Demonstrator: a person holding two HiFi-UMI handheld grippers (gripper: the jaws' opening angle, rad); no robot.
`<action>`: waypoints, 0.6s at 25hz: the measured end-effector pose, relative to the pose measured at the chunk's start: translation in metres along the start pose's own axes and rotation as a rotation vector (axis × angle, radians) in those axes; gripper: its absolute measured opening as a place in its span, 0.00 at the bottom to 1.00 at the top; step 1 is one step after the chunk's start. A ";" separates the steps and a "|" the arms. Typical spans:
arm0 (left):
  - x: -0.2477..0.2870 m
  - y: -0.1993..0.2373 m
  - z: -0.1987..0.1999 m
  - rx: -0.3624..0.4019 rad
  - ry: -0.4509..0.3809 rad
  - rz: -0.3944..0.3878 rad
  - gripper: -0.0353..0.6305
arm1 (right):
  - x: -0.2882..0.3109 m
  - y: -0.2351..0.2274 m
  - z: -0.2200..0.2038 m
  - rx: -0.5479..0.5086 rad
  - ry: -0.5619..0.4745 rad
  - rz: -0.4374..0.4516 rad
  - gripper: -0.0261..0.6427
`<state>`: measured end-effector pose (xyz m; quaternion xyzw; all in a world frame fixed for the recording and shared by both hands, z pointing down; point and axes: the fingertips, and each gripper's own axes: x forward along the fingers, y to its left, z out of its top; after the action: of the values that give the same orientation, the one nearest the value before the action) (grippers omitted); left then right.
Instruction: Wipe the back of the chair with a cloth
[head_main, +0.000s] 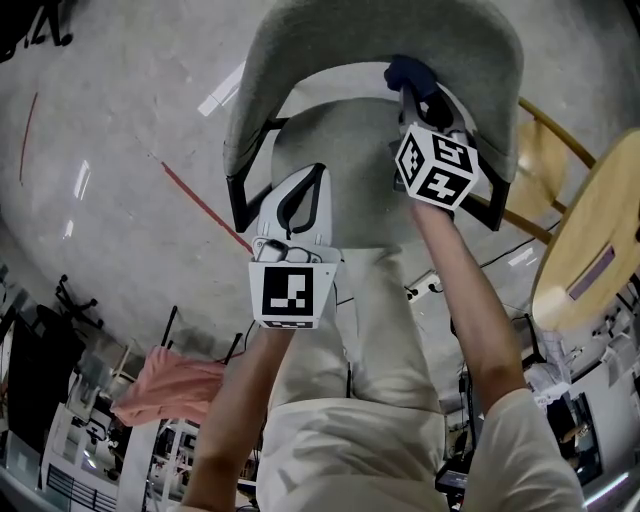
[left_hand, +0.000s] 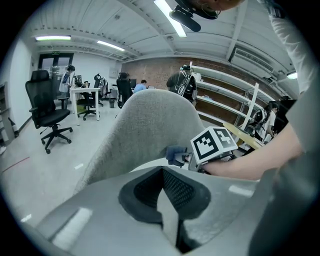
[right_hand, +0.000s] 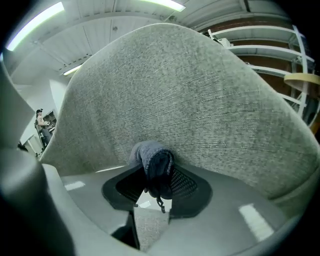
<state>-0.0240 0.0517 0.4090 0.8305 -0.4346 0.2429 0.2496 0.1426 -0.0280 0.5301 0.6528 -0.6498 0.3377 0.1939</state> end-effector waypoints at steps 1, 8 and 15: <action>0.000 -0.001 -0.001 0.002 0.003 -0.001 0.05 | -0.001 -0.003 0.000 0.013 -0.001 -0.010 0.26; 0.004 -0.004 0.000 0.007 0.007 -0.007 0.05 | -0.012 -0.025 -0.003 0.082 -0.013 -0.088 0.26; 0.005 -0.011 0.001 0.015 0.005 -0.019 0.05 | -0.027 -0.056 -0.018 0.183 -0.006 -0.192 0.26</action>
<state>-0.0119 0.0530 0.4090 0.8358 -0.4242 0.2461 0.2468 0.1959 0.0084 0.5343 0.7279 -0.5514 0.3737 0.1630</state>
